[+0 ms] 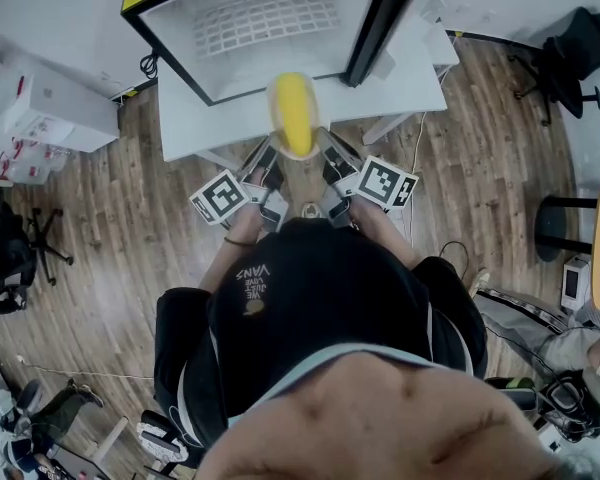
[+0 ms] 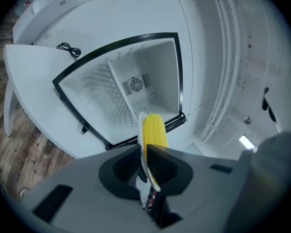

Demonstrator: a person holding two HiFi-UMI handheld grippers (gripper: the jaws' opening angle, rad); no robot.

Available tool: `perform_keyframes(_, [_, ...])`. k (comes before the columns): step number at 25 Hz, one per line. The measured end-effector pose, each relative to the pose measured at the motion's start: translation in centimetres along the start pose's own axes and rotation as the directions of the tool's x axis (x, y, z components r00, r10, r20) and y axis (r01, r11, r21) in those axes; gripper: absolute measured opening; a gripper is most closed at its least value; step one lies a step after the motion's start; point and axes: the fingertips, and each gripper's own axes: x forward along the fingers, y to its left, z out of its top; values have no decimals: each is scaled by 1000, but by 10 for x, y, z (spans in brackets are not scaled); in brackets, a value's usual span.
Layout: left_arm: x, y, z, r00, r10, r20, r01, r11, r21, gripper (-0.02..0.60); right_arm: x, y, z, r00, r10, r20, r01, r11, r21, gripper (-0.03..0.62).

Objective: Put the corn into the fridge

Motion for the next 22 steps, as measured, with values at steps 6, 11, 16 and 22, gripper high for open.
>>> perform_keyframes(6, [24,3,4,1000,10,13,-10,1000,-1,38,9,-12,21,1000,8,-21,-8,1000,-6,26])
perform_keyframes(11, [39,4,6,999,19,32,-19,1000,-6,38,16,-21,35,999,17,-43,-18,1000,-8,26])
perform_keyframes(16, [45,8,7,998,32,46,-31,999,-10,38,20,-27,39,998,22,-59,-23,1000,-5,26])
perform_keyframes(22, [47,11,6,998,38,41,-37,999,-20,38,22,-30,38,998,16,-60,-16,1000,6,26])
